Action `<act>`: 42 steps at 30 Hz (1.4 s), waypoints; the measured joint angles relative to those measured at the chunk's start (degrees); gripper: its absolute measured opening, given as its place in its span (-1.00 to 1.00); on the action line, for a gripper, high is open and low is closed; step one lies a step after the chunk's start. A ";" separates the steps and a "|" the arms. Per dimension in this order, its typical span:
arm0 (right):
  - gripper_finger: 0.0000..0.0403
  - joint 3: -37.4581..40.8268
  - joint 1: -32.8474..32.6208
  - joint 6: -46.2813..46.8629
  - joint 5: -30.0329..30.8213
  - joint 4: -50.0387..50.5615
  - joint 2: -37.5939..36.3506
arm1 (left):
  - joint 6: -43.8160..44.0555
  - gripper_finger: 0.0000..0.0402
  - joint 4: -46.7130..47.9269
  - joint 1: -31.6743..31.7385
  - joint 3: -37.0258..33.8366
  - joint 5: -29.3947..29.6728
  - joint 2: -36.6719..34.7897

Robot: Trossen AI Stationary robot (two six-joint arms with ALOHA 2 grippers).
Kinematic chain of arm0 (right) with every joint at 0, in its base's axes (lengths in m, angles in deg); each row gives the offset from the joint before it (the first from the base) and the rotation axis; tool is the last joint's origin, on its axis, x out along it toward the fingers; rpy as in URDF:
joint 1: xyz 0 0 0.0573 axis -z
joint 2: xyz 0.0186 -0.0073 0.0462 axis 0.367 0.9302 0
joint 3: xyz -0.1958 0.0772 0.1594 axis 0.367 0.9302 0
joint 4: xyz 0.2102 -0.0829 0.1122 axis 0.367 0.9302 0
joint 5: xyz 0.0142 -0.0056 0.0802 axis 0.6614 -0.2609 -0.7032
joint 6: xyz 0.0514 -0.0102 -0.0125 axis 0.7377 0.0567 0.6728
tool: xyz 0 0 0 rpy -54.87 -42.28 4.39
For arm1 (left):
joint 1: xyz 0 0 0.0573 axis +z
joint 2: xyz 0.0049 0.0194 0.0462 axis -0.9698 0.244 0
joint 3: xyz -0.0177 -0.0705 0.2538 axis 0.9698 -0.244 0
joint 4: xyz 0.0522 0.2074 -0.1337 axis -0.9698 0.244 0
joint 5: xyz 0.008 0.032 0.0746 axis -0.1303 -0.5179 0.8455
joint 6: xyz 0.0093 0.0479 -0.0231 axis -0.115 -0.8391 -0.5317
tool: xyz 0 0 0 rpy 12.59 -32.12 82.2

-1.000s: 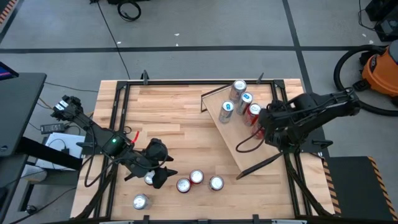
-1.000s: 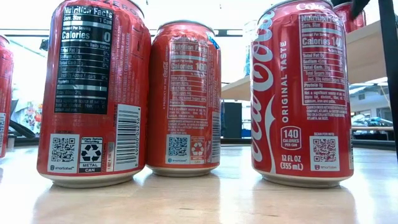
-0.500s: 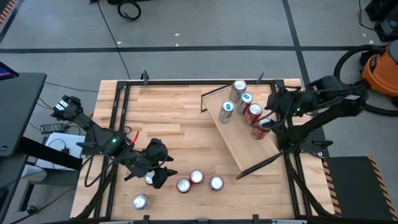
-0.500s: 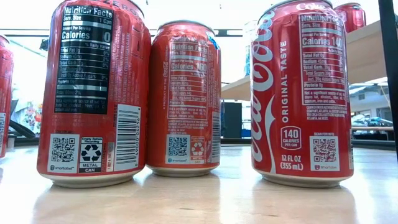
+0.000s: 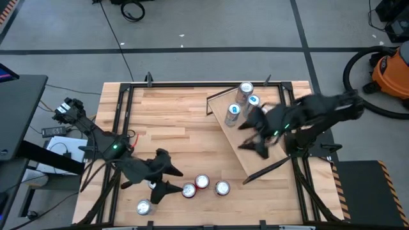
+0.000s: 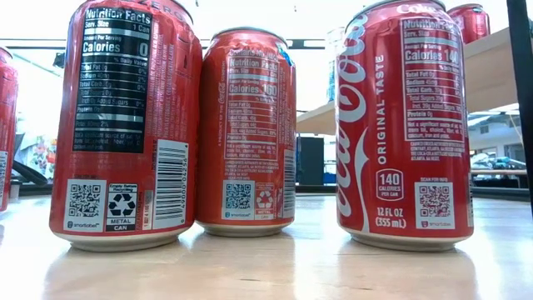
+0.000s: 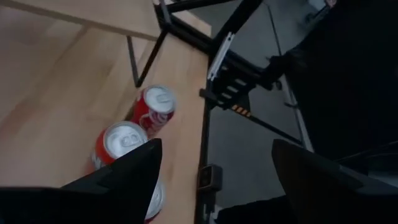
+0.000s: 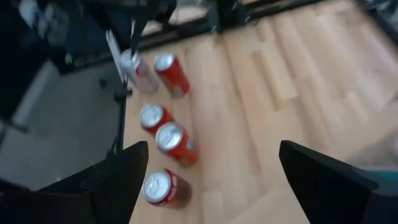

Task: Place canned beverage on shelf
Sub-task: Put the orange soda can on the shelf aligned with the other soda can

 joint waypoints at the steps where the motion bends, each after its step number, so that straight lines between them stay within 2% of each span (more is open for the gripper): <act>1: 0.85 0.03 -0.74 -0.20 0.01 -0.34 1.49 | 0.18 0.57 0.66 -0.09 0.00 0.03 0.00; 13: 0.85 -3.42 -6.91 -0.01 0.04 -1.61 14.90 | 8.94 0.57 11.42 -1.43 0.00 -0.02 0.19; 25: 0.85 -9.41 -10.24 -4.84 -0.41 -0.85 25.39 | 9.08 0.57 12.13 -1.26 -0.04 -0.04 0.46; 31: 0.85 -9.46 -10.12 -3.50 -4.33 -0.65 28.21 | 12.07 0.57 11.97 -1.82 -0.04 -1.42 0.14; 42: 0.85 -8.67 -10.99 -0.02 -3.44 2.00 30.11 | 17.90 0.57 12.29 -6.37 -0.04 -2.29 -0.06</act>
